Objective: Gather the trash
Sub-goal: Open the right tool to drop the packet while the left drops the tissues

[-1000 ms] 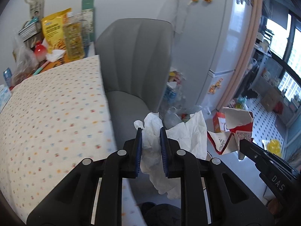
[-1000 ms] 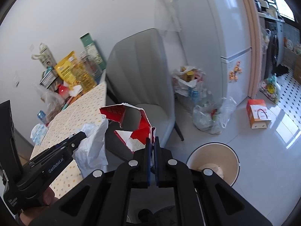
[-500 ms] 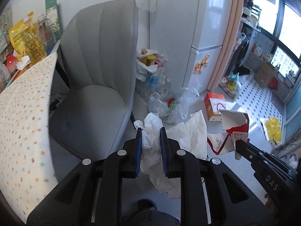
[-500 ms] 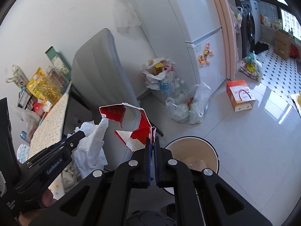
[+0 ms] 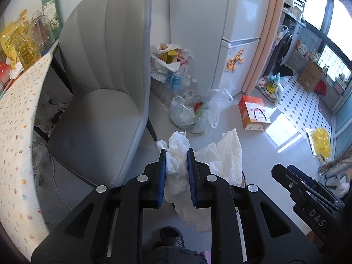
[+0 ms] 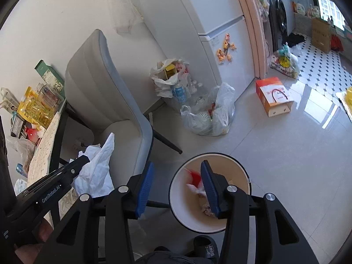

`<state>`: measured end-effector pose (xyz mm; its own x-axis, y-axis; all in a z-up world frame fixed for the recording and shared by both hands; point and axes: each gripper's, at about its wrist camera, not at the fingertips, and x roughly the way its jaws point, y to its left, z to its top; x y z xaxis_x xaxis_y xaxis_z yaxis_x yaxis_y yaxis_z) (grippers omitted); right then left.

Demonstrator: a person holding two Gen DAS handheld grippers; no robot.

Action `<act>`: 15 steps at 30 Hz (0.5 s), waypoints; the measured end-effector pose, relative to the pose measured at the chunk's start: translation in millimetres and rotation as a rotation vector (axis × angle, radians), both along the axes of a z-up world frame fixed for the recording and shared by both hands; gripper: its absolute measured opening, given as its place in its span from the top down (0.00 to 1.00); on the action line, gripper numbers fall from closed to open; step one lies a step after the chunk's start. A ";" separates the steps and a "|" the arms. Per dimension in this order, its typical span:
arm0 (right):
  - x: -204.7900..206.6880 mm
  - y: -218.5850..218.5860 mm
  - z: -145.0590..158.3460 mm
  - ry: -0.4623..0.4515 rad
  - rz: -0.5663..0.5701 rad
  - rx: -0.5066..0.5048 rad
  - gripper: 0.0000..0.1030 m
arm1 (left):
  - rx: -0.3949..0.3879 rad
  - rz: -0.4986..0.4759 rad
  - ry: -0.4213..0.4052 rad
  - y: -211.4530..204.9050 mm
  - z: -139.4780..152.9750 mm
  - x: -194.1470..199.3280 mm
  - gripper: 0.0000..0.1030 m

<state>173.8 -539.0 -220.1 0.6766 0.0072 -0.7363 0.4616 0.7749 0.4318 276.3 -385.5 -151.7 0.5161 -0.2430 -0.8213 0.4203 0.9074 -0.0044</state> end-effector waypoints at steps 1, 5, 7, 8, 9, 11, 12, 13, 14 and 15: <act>-2.3 -1.1 0.2 0.001 -0.004 0.000 0.57 | 0.001 -0.009 0.004 -3.5 -1.3 -1.4 0.82; -21.3 -9.7 3.3 0.017 -0.064 -0.007 0.57 | -0.003 -0.050 0.028 -19.5 -7.8 -6.3 0.82; -30.8 -14.7 4.7 0.023 -0.091 -0.013 0.57 | -0.003 -0.078 0.035 -30.2 -10.8 -11.6 0.82; -37.8 -18.8 5.5 0.026 -0.110 -0.015 0.57 | -0.003 -0.089 0.041 -34.4 -12.8 -13.7 0.82; -43.1 -21.8 6.4 0.028 -0.126 -0.017 0.57 | -0.002 -0.108 0.053 -40.9 -15.8 -16.1 0.82; -55.5 -29.6 7.6 0.034 -0.160 -0.022 0.57 | -0.004 -0.131 0.063 -50.3 -19.3 -20.0 0.82; -61.2 -30.7 9.3 0.035 -0.171 -0.024 0.57 | -0.006 -0.137 0.065 -53.5 -20.7 -21.4 0.81; -65.7 -33.2 8.9 0.040 -0.180 -0.026 0.57 | -0.017 -0.147 0.075 -57.6 -22.5 -22.8 0.78; -71.6 -36.9 8.1 0.045 -0.194 -0.026 0.57 | -0.032 -0.155 0.089 -61.2 -24.5 -24.4 0.77; -75.5 -39.0 7.5 0.050 -0.205 -0.026 0.57 | -0.038 -0.158 0.098 -63.6 -25.7 -25.9 0.68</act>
